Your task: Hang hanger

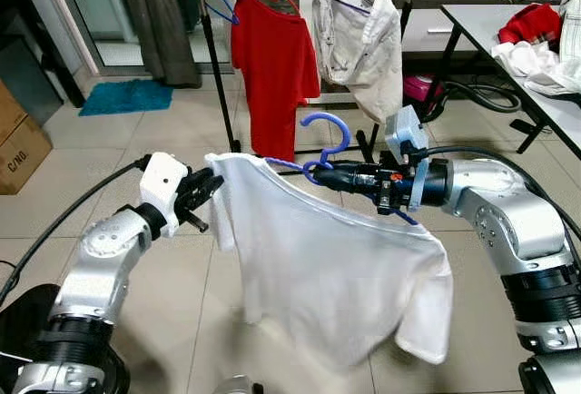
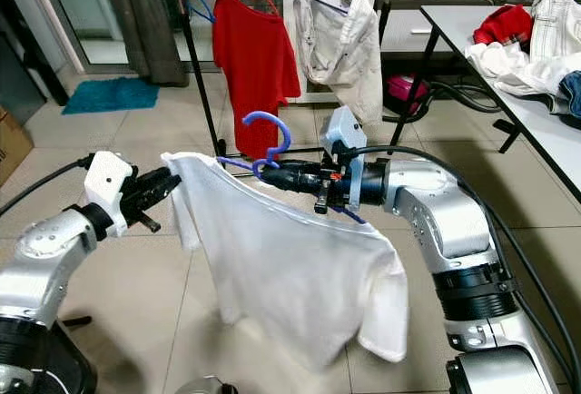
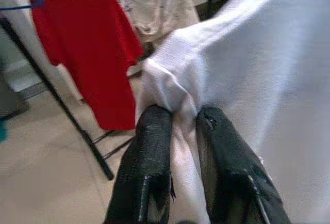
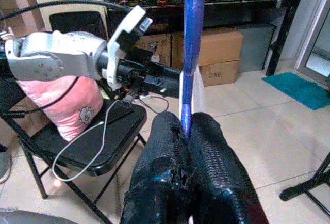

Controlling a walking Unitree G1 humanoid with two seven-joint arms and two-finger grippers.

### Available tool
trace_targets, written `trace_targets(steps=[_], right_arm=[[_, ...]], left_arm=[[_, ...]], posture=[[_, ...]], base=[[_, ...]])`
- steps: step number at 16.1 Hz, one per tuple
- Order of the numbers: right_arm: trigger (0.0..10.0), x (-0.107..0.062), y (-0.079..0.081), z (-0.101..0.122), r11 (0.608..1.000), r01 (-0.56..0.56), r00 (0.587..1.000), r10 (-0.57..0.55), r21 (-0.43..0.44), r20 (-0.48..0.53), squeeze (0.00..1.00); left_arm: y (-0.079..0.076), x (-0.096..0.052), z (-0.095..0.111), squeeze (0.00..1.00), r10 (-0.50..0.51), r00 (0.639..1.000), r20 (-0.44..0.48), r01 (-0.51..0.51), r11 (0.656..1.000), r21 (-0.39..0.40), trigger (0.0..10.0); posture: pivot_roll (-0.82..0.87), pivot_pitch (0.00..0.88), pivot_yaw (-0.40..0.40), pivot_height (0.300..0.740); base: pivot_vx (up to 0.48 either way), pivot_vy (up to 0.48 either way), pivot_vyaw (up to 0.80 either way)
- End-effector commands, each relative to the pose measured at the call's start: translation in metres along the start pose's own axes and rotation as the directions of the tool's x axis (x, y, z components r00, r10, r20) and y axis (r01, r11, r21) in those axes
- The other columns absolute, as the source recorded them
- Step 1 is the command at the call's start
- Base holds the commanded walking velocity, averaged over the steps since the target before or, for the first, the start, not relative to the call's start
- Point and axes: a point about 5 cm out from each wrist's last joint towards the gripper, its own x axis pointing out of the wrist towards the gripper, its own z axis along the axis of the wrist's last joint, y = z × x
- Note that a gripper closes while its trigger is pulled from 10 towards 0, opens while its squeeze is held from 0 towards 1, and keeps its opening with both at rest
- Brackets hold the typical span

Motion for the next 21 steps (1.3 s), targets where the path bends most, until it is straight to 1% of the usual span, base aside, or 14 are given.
trace_targets(steps=[1, 4, 6, 8, 10, 11, 12, 14, 16, 18, 19, 20, 21], right_arm=[[0.0, -0.003, 0.001, 0.010, 1.000, 0.000, 0.999, 0.001, -0.028, 0.036, 0.00], [0.0, -0.005, 0.001, 0.011, 1.000, 0.005, 0.999, -0.004, -0.027, 0.036, 0.00], [0.0, -0.006, 0.001, 0.011, 1.000, 0.006, 0.999, -0.005, -0.027, 0.037, 0.00], [0.0, -0.007, 0.002, 0.011, 1.000, 0.006, 0.999, -0.005, -0.026, 0.037, 0.00], [0.0, -0.007, 0.002, 0.010, 1.000, 0.010, 0.999, -0.009, -0.026, 0.034, 0.00], [0.0, -0.007, 0.001, 0.009, 1.000, 0.016, 0.999, -0.015, -0.025, 0.028, 0.00], [0.0, -0.007, 0.001, 0.007, 0.999, 0.027, 0.999, -0.027, -0.022, 0.018, 0.00], [0.0, -0.007, -0.001, 0.004, 0.999, 0.045, 0.999, -0.045, -0.020, 0.003, 0.00], [0.0, -0.009, -0.004, -0.002, 0.997, 0.072, 0.997, -0.072, -0.018, -0.032, 0.00], [0.0, -0.010, -0.005, -0.003, 0.997, 0.080, 0.996, -0.080, -0.016, -0.040, 0.00], [0.0, -0.010, -0.005, -0.003, 0.996, 0.086, 0.995, -0.086, -0.015, -0.043, 0.00], [0.0, -0.010, -0.006, -0.003, 0.996, 0.088, 0.995, -0.088, -0.015, -0.043, 0.00], [0.0, -0.010, -0.006, -0.004, 0.996, 0.091, 0.995, -0.092, -0.015, -0.045, 0.00]], left_arm=[[0.004, 0.003, 0.007, 0.00, 0.034, 0.999, 0.025, -0.034, 0.999, 0.020, 0.0], [0.003, 0.005, 0.005, 0.00, 0.048, 0.998, 0.028, -0.049, 0.999, 0.016, 0.0], [0.006, 0.006, 0.003, 0.00, 0.077, 0.996, 0.032, -0.078, 0.997, 0.019, 0.0], [0.013, 0.007, 0.006, 0.00, 0.108, 0.993, 0.045, -0.109, 0.994, 0.017, 0.0], [0.016, 0.006, 0.007, 0.00, 0.122, 0.991, 0.050, -0.123, 0.992, 0.015, 0.0], [0.019, 0.004, 0.007, 0.00, 0.147, 0.988, 0.056, -0.147, 0.989, 0.007, 0.0], [0.027, 0.001, 0.008, 0.00, 0.201, 0.977, 0.067, -0.201, 0.980, -0.005, 0.0], [0.036, -0.002, 0.010, 0.00, 0.268, 0.960, 0.086, -0.266, 0.963, -0.037, 0.0], [0.050, -0.009, 0.013, 0.00, 0.373, 0.921, 0.112, -0.361, 0.926, -0.110, 0.0], [0.052, -0.011, 0.010, 0.00, 0.407, 0.909, 0.093, -0.393, 0.910, -0.133, 0.0], [0.054, -0.012, 0.004, 0.00, 0.448, 0.892, 0.061, -0.435, 0.886, -0.159, 0.0], [0.053, -0.012, 0.002, 0.00, 0.458, 0.887, 0.050, -0.445, 0.880, -0.167, 0.0], [0.049, -0.009, 0.000, 0.00, 0.436, 0.899, 0.047, -0.422, 0.889, -0.176, 0.0]], posture=[[-0.06, 0.000, 0.081, 0.740], [-0.06, 0.000, 0.081, 0.740], [-0.06, 0.000, 0.081, 0.740], [-0.06, 0.000, 0.082, 0.740], [-0.06, 0.000, 0.084, 0.740], [-0.06, 0.000, 0.084, 0.740], [-0.06, 0.000, 0.084, 0.740], [-0.06, 0.000, 0.084, 0.740], [-0.06, 0.000, 0.082, 0.740], [-0.06, 0.000, 0.082, 0.740], [-0.06, 0.000, 0.082, 0.740], [-0.06, 0.000, 0.082, 0.740], [-0.06, 0.000, 0.082, 0.740]], base=[[0.000, 0.000, 0.00], [0.000, 0.000, 0.00], [0.000, 0.000, 0.00], [0.000, 0.000, 0.00], [0.000, 0.000, 0.00], [0.000, 0.000, 0.00], [0.000, 0.000, 0.00], [0.000, 0.000, 0.00], [0.000, 0.000, 0.00], [0.000, 0.000, 0.00], [0.000, 0.000, 0.00], [0.000, 0.000, 0.00], [0.000, 0.000, 0.00]])
